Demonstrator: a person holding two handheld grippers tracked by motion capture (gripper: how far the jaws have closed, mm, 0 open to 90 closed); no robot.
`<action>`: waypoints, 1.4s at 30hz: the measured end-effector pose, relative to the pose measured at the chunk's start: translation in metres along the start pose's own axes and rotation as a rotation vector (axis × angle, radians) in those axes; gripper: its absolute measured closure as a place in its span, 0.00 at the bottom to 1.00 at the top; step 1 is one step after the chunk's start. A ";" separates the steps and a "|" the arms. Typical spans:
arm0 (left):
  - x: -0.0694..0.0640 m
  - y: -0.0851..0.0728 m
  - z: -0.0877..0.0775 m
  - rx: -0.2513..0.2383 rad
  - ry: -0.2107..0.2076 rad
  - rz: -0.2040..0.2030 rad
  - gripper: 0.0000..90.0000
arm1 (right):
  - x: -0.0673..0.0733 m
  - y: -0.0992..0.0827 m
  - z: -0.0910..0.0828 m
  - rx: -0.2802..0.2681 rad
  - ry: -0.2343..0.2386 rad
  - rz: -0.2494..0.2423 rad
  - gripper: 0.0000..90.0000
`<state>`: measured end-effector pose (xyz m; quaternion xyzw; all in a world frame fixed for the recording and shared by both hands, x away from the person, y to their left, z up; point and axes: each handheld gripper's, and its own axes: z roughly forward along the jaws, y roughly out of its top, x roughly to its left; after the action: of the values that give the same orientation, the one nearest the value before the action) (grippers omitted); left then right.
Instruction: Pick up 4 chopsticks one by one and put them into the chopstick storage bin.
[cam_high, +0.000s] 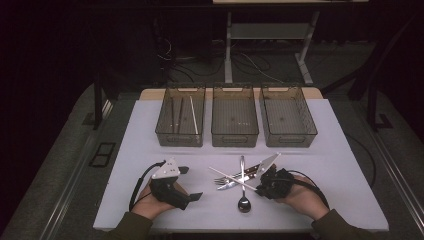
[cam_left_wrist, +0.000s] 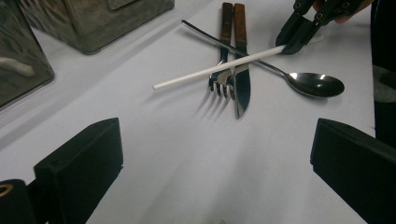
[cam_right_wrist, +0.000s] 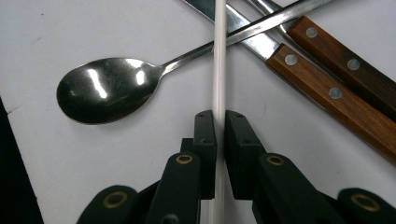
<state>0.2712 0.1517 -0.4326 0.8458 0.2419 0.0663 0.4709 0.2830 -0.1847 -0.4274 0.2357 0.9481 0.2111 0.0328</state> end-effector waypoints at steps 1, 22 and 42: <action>0.000 0.000 0.000 0.000 0.001 0.000 0.01 | 0.000 0.001 0.000 0.006 -0.003 -0.003 0.93; 0.000 0.000 -0.001 -0.007 -0.003 -0.003 0.01 | -0.019 -0.010 -0.017 -0.173 0.091 0.076 0.93; 0.000 0.000 -0.001 -0.006 -0.003 -0.006 0.01 | -0.032 -0.001 -0.029 -0.322 0.086 0.129 0.93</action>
<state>0.2712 0.1522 -0.4323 0.8436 0.2436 0.0646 0.4741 0.3064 -0.2118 -0.4030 0.2783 0.8854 0.3720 0.0158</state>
